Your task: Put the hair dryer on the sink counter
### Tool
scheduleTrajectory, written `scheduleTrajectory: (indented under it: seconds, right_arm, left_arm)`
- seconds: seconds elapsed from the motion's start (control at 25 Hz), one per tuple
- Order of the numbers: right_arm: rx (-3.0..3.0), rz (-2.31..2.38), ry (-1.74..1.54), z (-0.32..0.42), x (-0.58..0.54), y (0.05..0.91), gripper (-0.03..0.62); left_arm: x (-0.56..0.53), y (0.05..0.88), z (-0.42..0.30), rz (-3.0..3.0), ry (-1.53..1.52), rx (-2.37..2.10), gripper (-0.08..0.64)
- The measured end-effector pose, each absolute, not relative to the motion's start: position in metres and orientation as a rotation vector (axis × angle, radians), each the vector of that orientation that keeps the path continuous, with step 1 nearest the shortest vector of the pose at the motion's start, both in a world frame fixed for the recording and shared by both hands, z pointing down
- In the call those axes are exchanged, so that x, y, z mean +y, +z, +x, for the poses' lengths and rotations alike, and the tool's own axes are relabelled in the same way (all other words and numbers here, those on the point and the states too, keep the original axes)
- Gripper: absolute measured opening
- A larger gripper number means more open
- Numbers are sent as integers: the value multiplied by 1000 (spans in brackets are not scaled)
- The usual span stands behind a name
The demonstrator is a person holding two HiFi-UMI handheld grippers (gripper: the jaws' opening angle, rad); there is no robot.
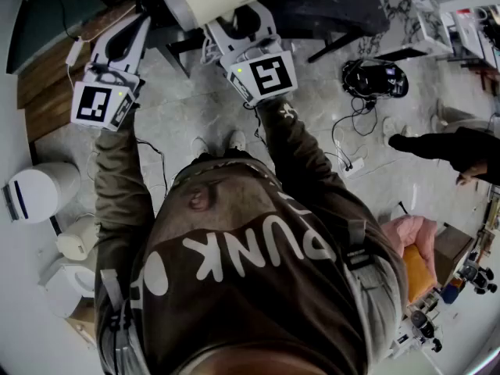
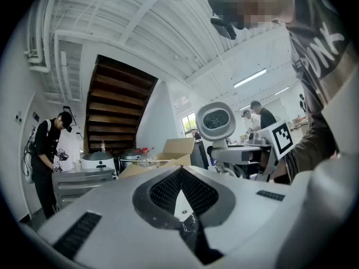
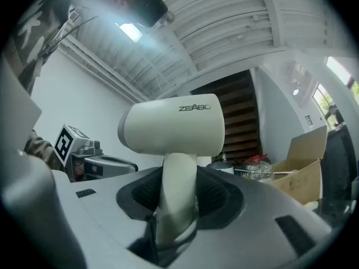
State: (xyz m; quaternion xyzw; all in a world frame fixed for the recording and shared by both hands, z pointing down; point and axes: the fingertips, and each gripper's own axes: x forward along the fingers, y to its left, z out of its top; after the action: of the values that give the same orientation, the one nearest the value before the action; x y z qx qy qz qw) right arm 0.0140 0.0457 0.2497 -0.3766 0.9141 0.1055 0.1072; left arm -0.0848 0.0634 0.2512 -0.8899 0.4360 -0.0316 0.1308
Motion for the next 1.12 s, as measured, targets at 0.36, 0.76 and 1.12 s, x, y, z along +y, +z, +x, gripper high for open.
scheduleTrajectory:
  seconds: [0.36,0.76,1.12]
  right_arm:
    - [2692,-1099,299,14,40,254,163]
    - [2701,-1058,273,23,36,258,164]
    - [2712,-1025,239,31,25,266,164]
  left_arm:
    - [58,256,-84,-2586,-103,1269,-6]
    - [54,256,-69,-2572,-122,1286,-6]
    - [43,268,-58,-2554,-143,1328,-6]
